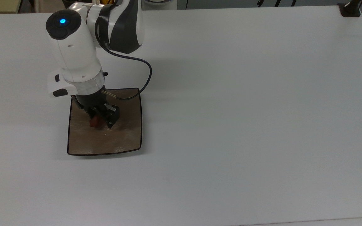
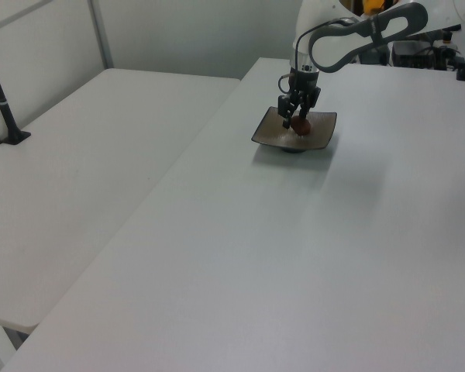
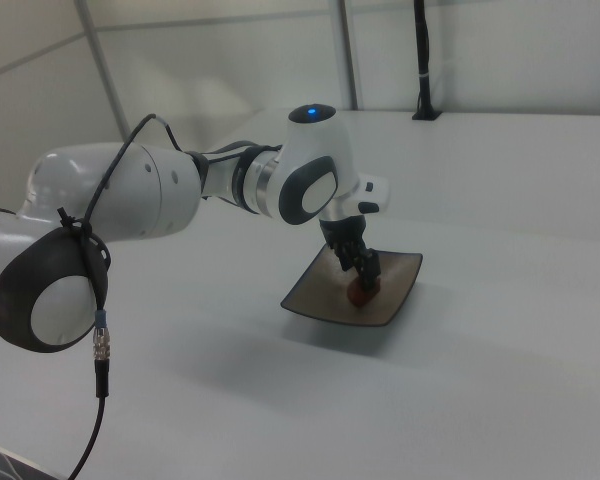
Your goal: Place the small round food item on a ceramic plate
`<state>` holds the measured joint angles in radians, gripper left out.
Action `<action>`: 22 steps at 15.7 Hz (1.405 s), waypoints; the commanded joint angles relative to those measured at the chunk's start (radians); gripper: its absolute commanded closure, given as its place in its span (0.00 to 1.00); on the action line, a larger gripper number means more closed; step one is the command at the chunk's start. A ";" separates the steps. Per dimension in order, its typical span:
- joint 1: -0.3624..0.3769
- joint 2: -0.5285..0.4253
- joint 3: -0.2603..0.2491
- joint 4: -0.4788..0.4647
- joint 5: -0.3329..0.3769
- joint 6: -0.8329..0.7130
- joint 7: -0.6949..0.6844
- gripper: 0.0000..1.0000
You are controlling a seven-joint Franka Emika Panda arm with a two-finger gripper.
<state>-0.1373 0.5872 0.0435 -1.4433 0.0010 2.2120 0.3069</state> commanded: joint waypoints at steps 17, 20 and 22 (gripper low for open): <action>-0.018 -0.154 0.012 -0.003 -0.026 -0.472 -0.210 0.00; -0.018 -0.277 0.010 -0.107 -0.073 -0.546 -0.290 0.00; -0.012 -0.383 0.009 -0.248 -0.143 -0.525 -0.302 0.00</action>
<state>-0.1465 0.3948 0.0448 -1.4500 -0.0637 1.6663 0.0524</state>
